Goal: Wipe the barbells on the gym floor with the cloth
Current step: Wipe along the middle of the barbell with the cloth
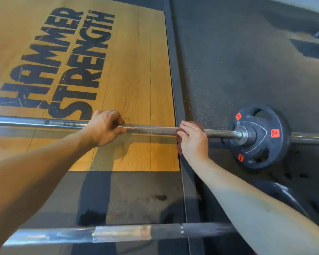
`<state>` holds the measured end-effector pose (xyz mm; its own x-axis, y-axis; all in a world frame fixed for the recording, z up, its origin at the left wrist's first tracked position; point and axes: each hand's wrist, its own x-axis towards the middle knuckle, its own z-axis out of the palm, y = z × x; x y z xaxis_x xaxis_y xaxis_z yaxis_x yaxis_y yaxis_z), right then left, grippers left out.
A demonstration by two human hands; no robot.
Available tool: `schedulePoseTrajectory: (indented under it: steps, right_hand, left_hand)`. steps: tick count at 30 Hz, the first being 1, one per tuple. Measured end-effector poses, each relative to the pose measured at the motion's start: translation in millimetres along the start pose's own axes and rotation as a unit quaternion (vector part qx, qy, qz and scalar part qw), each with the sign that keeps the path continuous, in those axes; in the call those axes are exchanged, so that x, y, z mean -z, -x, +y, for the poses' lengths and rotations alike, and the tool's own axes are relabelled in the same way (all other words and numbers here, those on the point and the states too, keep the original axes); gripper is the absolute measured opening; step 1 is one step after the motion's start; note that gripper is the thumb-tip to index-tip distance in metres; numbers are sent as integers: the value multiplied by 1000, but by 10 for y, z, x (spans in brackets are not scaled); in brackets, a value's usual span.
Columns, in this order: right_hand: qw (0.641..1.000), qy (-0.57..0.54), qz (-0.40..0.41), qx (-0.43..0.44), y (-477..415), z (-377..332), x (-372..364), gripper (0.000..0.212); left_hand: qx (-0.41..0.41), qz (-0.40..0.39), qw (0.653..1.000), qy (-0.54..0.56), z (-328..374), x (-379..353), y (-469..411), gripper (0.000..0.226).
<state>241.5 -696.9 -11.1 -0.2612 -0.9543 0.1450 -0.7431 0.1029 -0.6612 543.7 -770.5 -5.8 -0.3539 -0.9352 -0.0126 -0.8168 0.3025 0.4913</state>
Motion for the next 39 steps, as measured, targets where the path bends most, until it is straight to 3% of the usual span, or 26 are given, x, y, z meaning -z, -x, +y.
schedulePoseTrajectory:
  steps: [2,6,11,16,21,24,26,30,33,35,37,39]
  right_hand:
    - [999,-20,21,19,48,-242,-270,22]
    - [994,-25,-29,104,88,-698,-765,17]
    - [978,3,-74,196,-26,-188,-391,26]
    - [991,-18,-49,122,-40,410,240,32]
    - [998,-13,20,-57,-171,1062,881,29]
    - [981,-47,109,-156,-173,994,765,27]
    - [974,-63,158,-150,-99,665,384,25]
    - [996,-58,66,-16,121,-105,-411,19]
    - [996,-51,-35,58,54,-289,-351,22]
    - [995,8,-74,68,-32,-93,-51,26]
    - [993,104,-52,32,-132,156,289,32]
    - [977,195,-88,4,-162,278,475,40]
  left_hand:
    - [0,-2,1000,0,-19,-10,3,14]
    - [-15,-5,1000,-5,-29,-33,-37,15]
    - [-9,-14,1000,-1,-87,-30,-41,17]
    - [-4,-17,1000,2,-81,-34,-45,17]
    - [-7,-14,1000,0,-65,-26,-52,17]
    - [-10,-13,1000,-8,-45,-49,-60,17]
    - [-14,-11,1000,-11,-64,-49,-36,17]
    - [-7,-14,1000,-1,-22,-30,-52,17]
    - [5,-20,1000,-10,-17,-6,-52,15]
    - [1,-14,1000,-17,6,-14,-47,14]
    - [-6,-14,1000,-25,20,-21,-39,15]
    - [-15,-23,999,-29,16,-32,-48,17]
